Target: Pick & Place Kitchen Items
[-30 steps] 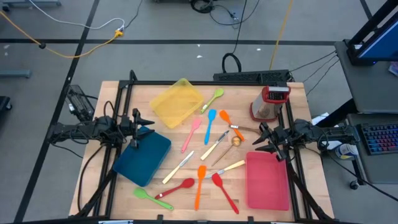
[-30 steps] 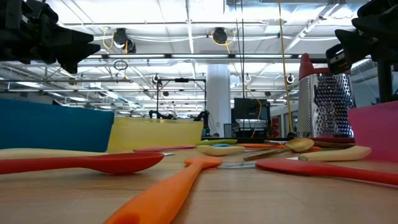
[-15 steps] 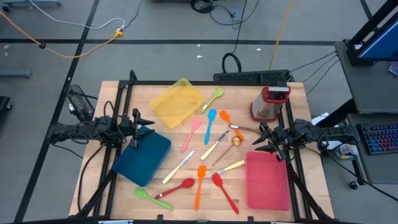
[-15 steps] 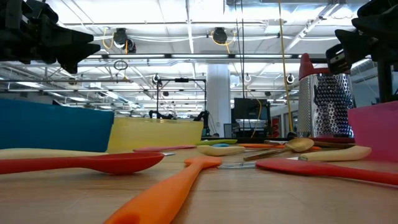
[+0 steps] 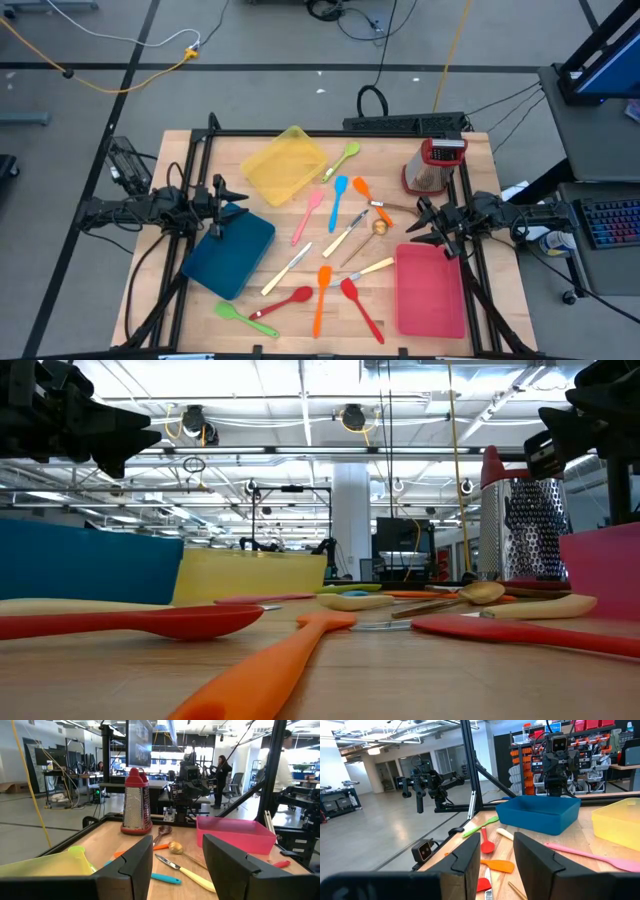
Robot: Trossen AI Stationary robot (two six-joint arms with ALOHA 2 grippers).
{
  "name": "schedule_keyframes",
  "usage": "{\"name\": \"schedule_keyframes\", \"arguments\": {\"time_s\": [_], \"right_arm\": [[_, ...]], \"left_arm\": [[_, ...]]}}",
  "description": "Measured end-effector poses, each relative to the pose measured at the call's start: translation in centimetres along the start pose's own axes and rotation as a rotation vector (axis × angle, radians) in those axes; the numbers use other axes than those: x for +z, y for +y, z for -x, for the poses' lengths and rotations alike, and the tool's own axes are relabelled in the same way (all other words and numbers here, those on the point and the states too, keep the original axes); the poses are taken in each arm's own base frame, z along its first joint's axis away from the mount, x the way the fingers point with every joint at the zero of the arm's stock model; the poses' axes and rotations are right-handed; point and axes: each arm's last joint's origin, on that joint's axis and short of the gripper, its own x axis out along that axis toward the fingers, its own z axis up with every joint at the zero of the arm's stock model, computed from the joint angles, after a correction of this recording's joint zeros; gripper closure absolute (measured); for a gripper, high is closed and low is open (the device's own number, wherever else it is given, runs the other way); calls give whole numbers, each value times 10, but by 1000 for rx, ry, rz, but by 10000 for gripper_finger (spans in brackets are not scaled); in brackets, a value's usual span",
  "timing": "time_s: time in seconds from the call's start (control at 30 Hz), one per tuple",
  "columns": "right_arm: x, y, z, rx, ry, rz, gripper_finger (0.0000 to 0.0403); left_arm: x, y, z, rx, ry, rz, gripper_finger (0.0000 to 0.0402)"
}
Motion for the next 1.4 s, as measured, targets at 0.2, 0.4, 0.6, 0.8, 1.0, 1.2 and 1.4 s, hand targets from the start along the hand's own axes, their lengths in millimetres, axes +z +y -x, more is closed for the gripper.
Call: {"name": "schedule_keyframes", "arguments": {"time_s": [0.2,0.4,0.6,0.8,1.0,1.2,1.4], "right_arm": [[0,0,0,1,0,0,291],[0,0,0,1,0,0,291],[0,0,0,0,-1,0,291],[1,0,0,2,-7,2,291],[3,1,0,5,-26,9,291],[3,1,0,5,-28,10,291],[3,-1,0,-60,-40,61,291]], "left_arm": [[0,0,0,0,0,0,224],[0,0,0,0,0,0,224],[0,0,0,0,0,0,224],[0,0,0,0,0,0,224],[0,0,0,15,0,-44,224],[0,2,0,78,1,-80,224],[1,2,0,85,-10,-81,224]]}}
